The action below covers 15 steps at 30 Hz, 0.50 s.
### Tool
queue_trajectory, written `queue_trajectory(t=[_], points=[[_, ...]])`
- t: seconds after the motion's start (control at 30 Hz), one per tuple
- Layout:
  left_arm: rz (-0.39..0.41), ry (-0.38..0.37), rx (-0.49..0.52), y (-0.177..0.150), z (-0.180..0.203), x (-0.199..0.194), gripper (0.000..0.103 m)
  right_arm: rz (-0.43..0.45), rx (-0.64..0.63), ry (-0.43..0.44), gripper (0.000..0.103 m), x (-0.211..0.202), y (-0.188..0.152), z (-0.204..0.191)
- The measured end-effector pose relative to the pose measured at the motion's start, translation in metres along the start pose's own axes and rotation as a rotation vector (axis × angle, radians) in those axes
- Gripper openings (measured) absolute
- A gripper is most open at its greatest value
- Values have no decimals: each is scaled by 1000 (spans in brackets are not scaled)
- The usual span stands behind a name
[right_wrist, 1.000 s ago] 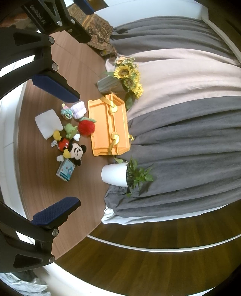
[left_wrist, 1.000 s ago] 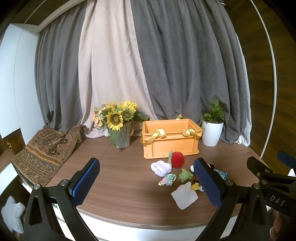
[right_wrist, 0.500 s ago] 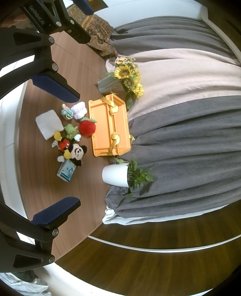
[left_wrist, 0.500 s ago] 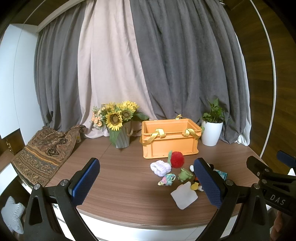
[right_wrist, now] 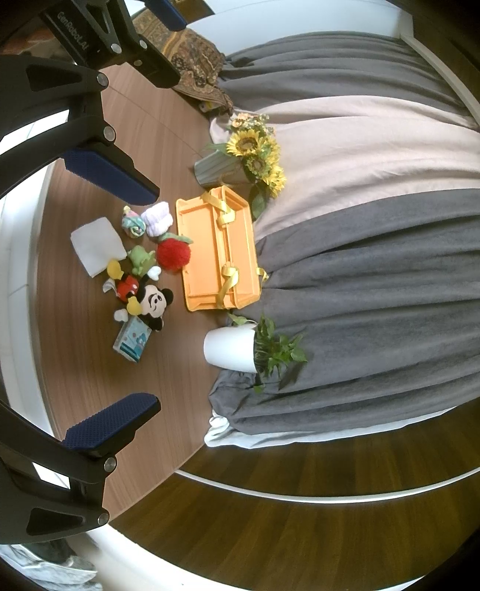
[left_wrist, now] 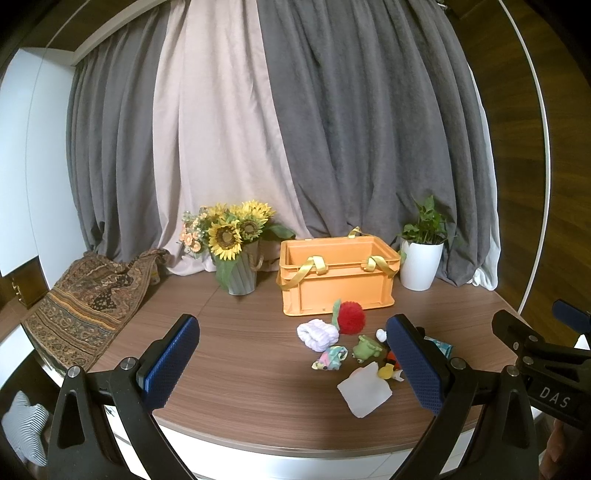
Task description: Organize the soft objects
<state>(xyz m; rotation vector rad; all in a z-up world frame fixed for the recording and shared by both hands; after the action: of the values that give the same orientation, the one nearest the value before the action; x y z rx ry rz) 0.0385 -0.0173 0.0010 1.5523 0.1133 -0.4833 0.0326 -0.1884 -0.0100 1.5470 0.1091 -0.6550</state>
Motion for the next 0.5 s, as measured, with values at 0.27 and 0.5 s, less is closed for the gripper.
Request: queue_trajectory(t=[0.27, 0.5], points=[[-5, -6, 8, 0, 8, 6, 103, -7, 7, -1, 103, 2, -1, 2], [-13, -14, 9, -4, 10, 15, 103, -16, 10, -5, 103, 11, -3, 4]])
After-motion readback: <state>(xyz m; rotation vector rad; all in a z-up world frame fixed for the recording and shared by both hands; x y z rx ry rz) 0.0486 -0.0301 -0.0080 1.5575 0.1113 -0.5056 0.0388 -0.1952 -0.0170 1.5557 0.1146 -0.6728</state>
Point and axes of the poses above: each gripper's, at about its wrist camera, not at the fingertips, and x roughly the way its jaws point, z to its right, y to its top, the point moved 4 cm from there along x, roughly the way its jaws point, and after that the axes turned 13 degrees about -y, right-handed, at the moved point
